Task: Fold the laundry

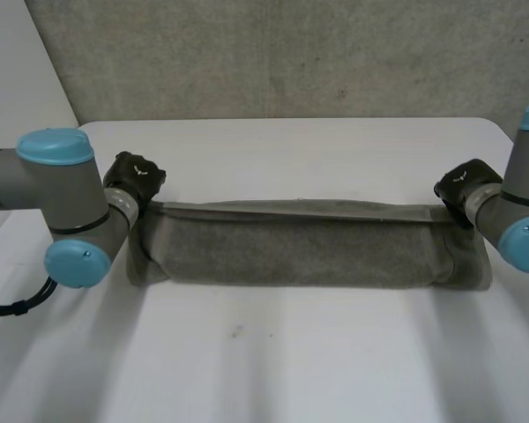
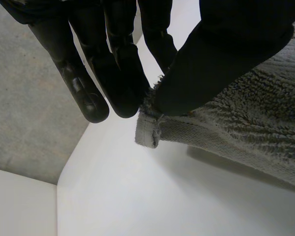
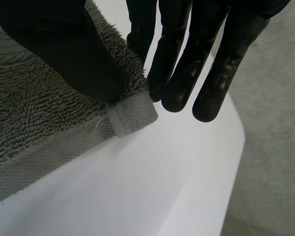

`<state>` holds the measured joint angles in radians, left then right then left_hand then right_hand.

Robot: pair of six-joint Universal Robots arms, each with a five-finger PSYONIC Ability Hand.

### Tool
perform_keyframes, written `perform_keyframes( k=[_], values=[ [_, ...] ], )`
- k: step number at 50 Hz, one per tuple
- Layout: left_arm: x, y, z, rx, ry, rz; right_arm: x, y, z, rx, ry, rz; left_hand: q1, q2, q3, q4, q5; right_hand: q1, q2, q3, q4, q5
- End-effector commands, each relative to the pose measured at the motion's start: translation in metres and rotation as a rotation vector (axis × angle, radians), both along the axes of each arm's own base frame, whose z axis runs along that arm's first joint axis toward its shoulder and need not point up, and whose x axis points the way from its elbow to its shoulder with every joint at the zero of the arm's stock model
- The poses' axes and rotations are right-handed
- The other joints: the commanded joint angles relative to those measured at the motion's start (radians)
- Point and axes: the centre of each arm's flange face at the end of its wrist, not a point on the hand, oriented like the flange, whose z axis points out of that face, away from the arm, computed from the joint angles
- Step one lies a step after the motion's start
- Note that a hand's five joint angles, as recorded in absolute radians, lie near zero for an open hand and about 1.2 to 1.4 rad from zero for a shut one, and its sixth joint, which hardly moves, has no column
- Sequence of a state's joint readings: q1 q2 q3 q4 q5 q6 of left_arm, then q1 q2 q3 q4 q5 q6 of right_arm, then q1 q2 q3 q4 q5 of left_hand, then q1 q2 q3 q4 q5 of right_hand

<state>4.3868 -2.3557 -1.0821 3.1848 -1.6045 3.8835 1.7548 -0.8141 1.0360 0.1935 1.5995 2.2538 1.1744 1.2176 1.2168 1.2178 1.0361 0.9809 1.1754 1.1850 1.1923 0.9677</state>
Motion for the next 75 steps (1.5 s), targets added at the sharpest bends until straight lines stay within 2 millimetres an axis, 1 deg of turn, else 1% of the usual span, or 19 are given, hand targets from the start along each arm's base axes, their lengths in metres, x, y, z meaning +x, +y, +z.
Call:
perform_keyframes(
  k=[1, 10, 11, 12, 13, 14, 18, 20, 23, 28, 33, 39, 48, 54, 59, 68, 72, 74, 75],
  values=[
    [-0.005, -0.015, -0.013, -0.010, 0.004, -0.003, 0.006, -0.023, -0.007, -0.104, -0.001, -0.015, 0.222, 0.179, 0.179, 0.178, 0.186, 0.415, 0.221, 0.211, 0.204, 0.254],
    [-0.013, -0.026, -0.021, -0.042, 0.018, -0.013, 0.009, -0.040, -0.013, -0.173, -0.004, -0.025, 0.222, 0.179, 0.179, 0.178, 0.186, 0.415, 0.221, 0.211, 0.204, 0.254],
    [-0.014, -0.027, -0.020, -0.055, 0.023, -0.013, 0.008, -0.042, -0.014, -0.183, -0.003, -0.034, 0.028, -0.016, -0.015, -0.016, -0.009, -0.147, -0.342, -0.352, -0.359, -0.309],
    [-0.014, -0.027, -0.020, -0.055, 0.023, -0.013, 0.008, -0.042, -0.014, -0.183, -0.003, -0.034, 0.026, -0.018, -0.017, -0.018, -0.011, -0.153, -0.348, -0.357, -0.364, -0.314],
    [-0.015, -0.026, -0.019, -0.060, 0.024, -0.016, 0.007, -0.042, -0.013, -0.191, 0.003, -0.054, -0.559, -0.602, -0.601, -0.602, -0.595, -0.806, -1.001, -1.011, -1.018, -0.968],
    [-0.017, -0.025, -0.018, -0.065, 0.024, -0.019, 0.007, -0.042, -0.009, -0.202, 0.001, -0.072, -1.000, -1.043, -1.042, -1.043, -1.036, -0.806, -1.001, -1.011, -1.018, -0.968],
    [-0.024, -0.020, -0.006, -0.086, 0.037, -0.035, 0.009, -0.039, 0.009, -0.242, -0.015, -0.088, -1.000, -1.043, -1.042, -1.043, -1.036, -0.806, -1.001, -1.011, -1.018, -0.968],
    [-0.023, -0.017, 0.018, -0.123, 0.065, -0.036, 0.010, -0.034, 0.042, -0.303, -0.066, -0.092, -1.000, -1.043, -1.042, -1.043, -1.036, -0.806, -1.001, -1.011, -1.018, -0.968],
    [-0.022, -0.014, 0.031, -0.139, 0.089, -0.035, 0.007, -0.025, 0.072, -0.349, -0.148, -0.106, -1.000, -1.043, -1.042, -1.043, -1.036, -0.806, -1.001, -1.011, -1.018, -0.968],
    [-0.015, 0.006, 0.083, -0.187, 0.211, -0.027, 0.004, -0.003, 0.115, -0.396, -0.274, -0.070, -1.000, -1.043, -1.042, -1.043, -1.036, -0.806, -1.001, -1.011, -1.018, -0.968],
    [-0.006, 0.030, 0.102, -0.173, 0.275, -0.024, 0.008, 0.025, 0.130, -0.369, -0.333, 0.006, -0.999, -1.042, -1.042, -1.042, -1.035, -0.806, -1.001, -1.011, -1.018, -0.968],
    [0.004, 0.057, 0.095, -0.102, 0.301, -0.011, -0.001, 0.050, 0.107, -0.221, -0.369, 0.001, -0.999, -1.042, -1.041, -1.042, -1.035, -0.806, -1.001, -1.011, -1.018, -0.968],
    [0.019, 0.080, 0.049, 0.034, 0.296, 0.033, -0.038, 0.069, 0.059, 0.052, -0.493, -0.141, -0.993, -1.036, -1.036, -1.037, -1.029, -0.806, -1.001, -1.011, -1.018, -0.968],
    [0.026, 0.077, 0.032, 0.048, 0.341, 0.064, -0.052, 0.068, 0.038, 0.090, -0.522, -0.160, -0.996, -1.039, -1.039, -1.039, -1.032, -0.796, -0.991, -1.000, -1.008, -0.957],
    [0.027, 0.078, 0.025, 0.044, 0.379, 0.069, -0.056, 0.063, 0.002, 0.127, -0.529, -0.160, -0.993, -1.036, -1.036, -1.037, -1.029, -0.726, -0.920, -0.930, -0.937, -0.887],
    [0.036, 0.078, 0.020, 0.053, 0.378, 0.095, -0.058, 0.056, -0.025, 0.165, -0.515, -0.173, -0.996, -1.039, -1.039, -1.040, -1.032, -0.579, -0.773, -0.783, -0.790, -0.740],
    [0.037, 0.078, 0.020, 0.052, 0.377, 0.098, -0.059, 0.049, -0.035, 0.141, -0.512, -0.168, -0.996, -1.039, -1.039, -1.040, -1.032, -0.395, -0.589, -0.599, -0.606, -0.556],
    [0.037, 0.077, 0.019, 0.055, 0.377, 0.100, -0.059, 0.047, -0.037, 0.127, -0.510, -0.160, -0.996, -1.039, -1.039, -1.040, -1.032, -0.188, -0.383, -0.393, -0.400, -0.350],
    [0.037, 0.077, 0.019, 0.055, 0.377, 0.100, -0.059, 0.044, -0.037, 0.111, -0.502, -0.149, -0.996, -1.039, -1.039, -1.040, -1.032, 0.111, -0.084, -0.093, -0.100, -0.050]
  ],
)
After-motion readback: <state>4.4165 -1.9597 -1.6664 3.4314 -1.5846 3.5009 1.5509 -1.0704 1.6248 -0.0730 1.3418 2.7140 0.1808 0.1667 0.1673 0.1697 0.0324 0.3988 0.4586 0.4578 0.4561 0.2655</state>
